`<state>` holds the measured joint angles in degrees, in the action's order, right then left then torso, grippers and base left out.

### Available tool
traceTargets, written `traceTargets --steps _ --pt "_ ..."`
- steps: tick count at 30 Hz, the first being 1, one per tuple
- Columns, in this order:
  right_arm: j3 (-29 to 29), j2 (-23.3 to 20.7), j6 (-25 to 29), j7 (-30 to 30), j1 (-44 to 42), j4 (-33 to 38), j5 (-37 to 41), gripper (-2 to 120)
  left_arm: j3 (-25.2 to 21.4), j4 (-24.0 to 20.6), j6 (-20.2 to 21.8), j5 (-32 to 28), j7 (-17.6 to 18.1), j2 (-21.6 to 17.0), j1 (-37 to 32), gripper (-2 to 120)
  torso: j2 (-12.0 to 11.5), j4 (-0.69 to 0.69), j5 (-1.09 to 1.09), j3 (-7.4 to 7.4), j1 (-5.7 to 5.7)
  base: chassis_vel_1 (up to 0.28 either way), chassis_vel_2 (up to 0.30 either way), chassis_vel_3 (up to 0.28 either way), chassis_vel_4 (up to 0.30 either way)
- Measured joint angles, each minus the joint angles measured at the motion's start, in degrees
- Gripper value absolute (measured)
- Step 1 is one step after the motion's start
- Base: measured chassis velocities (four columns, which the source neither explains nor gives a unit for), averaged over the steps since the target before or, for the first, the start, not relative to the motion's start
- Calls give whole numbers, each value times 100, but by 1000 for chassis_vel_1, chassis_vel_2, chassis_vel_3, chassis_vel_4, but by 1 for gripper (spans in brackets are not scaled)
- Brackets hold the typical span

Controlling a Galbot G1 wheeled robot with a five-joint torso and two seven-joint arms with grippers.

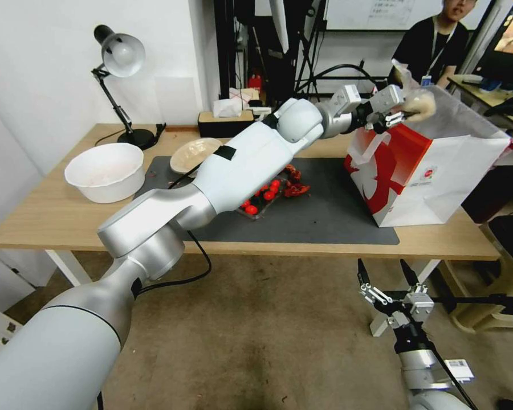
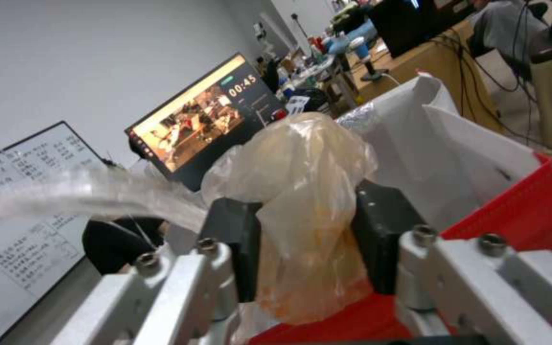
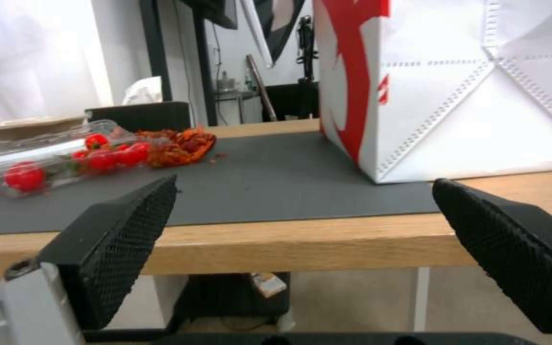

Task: Pick up the trash from the table and place it into the takeout bag.

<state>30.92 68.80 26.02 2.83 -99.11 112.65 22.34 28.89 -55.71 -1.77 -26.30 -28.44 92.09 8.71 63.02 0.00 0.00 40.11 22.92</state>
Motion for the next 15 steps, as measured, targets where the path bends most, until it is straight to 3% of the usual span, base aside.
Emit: traceTargets --steps 1,4,8,11,15 --pt "0 0 0 0 0 0 0 100 0 0 0 0 0 0 0 34 0 0 0 0 0 0 0 0 0" --pt "54 38 29 -15 -1 -29 6 100 38 -35 18 -37 74 -1 -15 51 0 0 0 0 0 0 0 0 0" --pt "60 39 35 -19 -2 -40 8 100 43 -64 38 -56 90 -11 -17 60 0 0 0 0 0 0 0 0 0" --pt "79 44 45 -23 9 -67 13 100 25 -127 84 -101 163 -27 -20 77 0 0 0 0 0 0 0 0 0" --pt "73 58 51 -29 5 -68 14 100 -39 -231 187 -304 295 -45 -45 89 0 0 0 0 0 0 0 0 0"
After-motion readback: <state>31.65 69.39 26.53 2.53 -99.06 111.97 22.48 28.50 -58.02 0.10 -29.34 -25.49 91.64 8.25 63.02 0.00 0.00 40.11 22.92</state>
